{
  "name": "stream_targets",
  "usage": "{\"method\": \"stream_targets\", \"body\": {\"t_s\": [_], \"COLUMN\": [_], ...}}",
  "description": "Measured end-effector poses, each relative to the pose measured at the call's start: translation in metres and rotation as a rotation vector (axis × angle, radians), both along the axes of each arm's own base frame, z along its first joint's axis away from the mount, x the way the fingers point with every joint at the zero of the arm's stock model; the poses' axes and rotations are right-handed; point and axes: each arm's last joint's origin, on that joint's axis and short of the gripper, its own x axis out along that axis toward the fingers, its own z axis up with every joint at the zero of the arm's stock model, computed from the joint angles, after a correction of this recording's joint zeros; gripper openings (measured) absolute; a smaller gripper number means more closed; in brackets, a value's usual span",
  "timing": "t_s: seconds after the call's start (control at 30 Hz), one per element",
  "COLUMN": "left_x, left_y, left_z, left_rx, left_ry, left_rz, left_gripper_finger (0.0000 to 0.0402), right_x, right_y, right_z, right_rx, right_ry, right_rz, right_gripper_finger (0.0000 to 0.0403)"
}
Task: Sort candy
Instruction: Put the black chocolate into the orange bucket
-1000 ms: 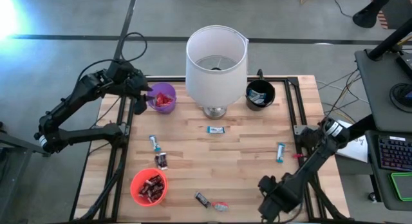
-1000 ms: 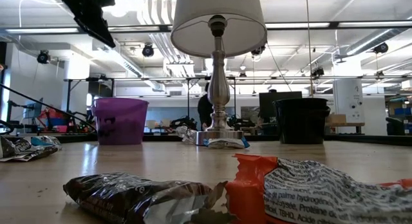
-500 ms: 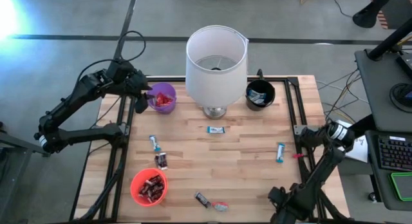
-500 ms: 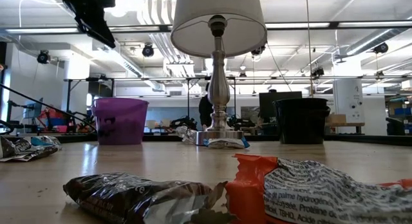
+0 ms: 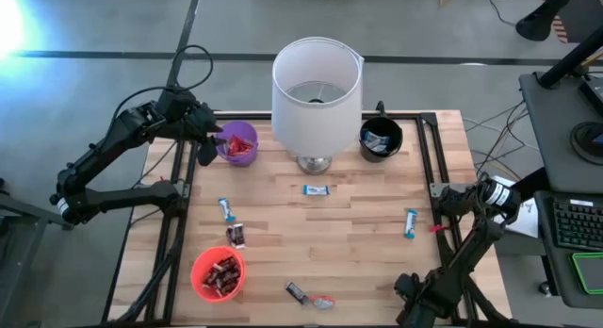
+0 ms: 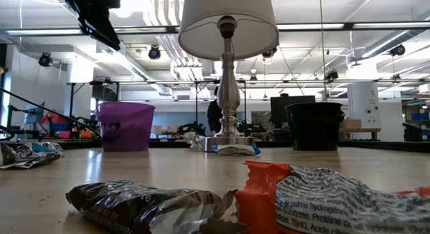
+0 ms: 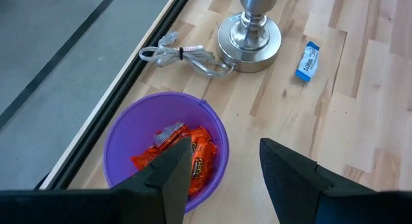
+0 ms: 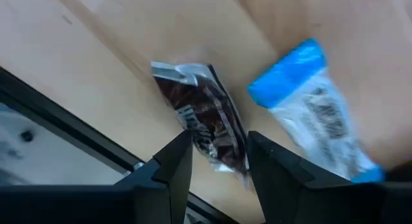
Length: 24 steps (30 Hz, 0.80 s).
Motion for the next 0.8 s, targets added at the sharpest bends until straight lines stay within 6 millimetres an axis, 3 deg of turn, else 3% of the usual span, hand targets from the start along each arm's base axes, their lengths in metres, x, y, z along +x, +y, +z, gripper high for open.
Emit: {"method": "stream_targets", "body": {"t_s": [0.27, 0.57, 0.8], "left_x": [0.000, 0.000, 0.000], "left_y": [0.000, 0.000, 0.000], "left_z": [0.000, 0.000, 0.000], "left_rx": [0.000, 0.000, -0.009], "left_ry": [0.001, 0.001, -0.001], "left_rz": [0.000, 0.000, 0.008], "left_gripper_finger": [0.0165, 0.0165, 0.0165], "right_x": [-0.001, 0.001, 0.006], "right_y": [-0.001, 0.001, 0.007], "right_z": [-0.012, -0.009, 0.000], "right_rx": [0.054, 0.070, 0.098], "right_ry": [-0.017, -0.032, -0.057], "right_rz": [-0.045, -0.039, -0.043], "right_gripper_finger": [0.0132, 0.0021, 0.0020]}}
